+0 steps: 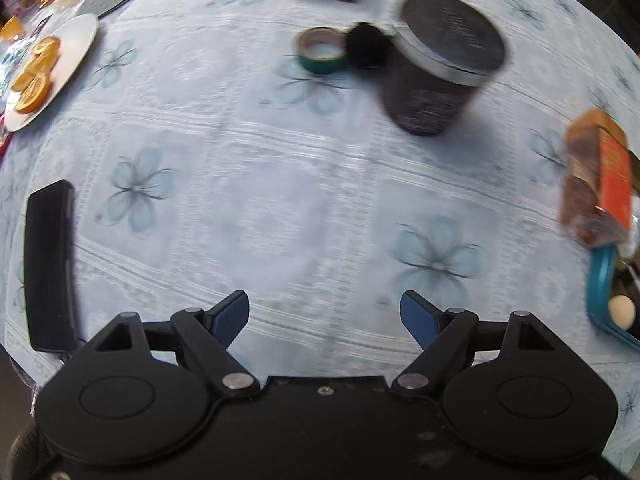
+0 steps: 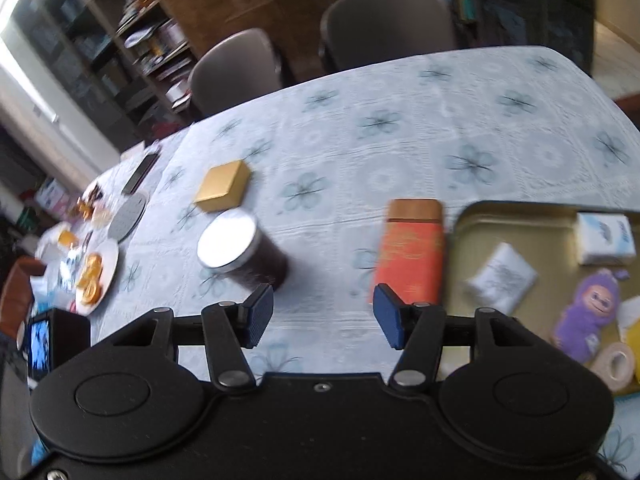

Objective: Organize soft objects
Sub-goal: 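Move both tools back over the table toward the green tape and black pompom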

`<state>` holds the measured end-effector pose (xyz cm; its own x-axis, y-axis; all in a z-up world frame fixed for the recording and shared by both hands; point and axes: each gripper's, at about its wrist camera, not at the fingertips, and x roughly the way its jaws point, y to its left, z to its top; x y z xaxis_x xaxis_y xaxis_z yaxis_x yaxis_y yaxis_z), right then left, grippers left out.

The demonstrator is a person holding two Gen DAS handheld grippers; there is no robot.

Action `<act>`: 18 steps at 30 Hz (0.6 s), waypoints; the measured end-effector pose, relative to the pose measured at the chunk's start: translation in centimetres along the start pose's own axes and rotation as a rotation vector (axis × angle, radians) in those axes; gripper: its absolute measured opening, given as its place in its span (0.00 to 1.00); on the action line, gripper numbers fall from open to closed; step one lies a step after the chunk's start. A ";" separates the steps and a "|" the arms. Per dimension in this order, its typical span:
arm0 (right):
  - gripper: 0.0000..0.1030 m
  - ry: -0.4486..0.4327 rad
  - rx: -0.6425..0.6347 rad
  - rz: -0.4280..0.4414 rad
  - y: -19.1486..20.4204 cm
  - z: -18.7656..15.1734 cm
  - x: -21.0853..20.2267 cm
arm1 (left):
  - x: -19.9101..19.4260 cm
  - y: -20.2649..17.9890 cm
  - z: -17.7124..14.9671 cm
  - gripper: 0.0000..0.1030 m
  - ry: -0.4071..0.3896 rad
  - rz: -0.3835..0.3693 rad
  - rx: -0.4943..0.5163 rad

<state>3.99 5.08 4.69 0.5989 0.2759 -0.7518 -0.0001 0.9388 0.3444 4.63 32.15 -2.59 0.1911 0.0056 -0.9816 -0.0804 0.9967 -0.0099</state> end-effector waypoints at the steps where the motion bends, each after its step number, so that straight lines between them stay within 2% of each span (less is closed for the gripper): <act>1: 0.54 0.016 -0.014 0.003 1.0 0.0 0.6 | 0.2 1.1 0.2 0.79 0.001 0.007 -0.006; 6: 0.54 0.074 -0.077 0.045 7.0 0.7 4.4 | 1.3 6.7 0.5 0.79 -0.015 0.057 -0.027; 11: 0.54 0.074 -0.173 0.067 12.8 2.5 8.9 | 1.9 10.4 0.3 0.79 -0.002 0.047 -0.075; 14: 0.53 0.075 -0.193 0.046 15.4 3.7 12.6 | 1.7 11.8 -0.2 0.79 -0.006 0.043 -0.102; 18: 0.53 0.071 -0.178 -0.061 17.5 5.0 17.9 | 1.8 13.2 -0.7 0.79 0.003 0.029 -0.129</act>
<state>18.68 25.42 0.07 0.5439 0.2255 -0.8083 -0.1108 0.9741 0.1971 3.24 45.27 -4.63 0.1837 0.0341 -0.9824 -0.2108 0.9775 -0.0055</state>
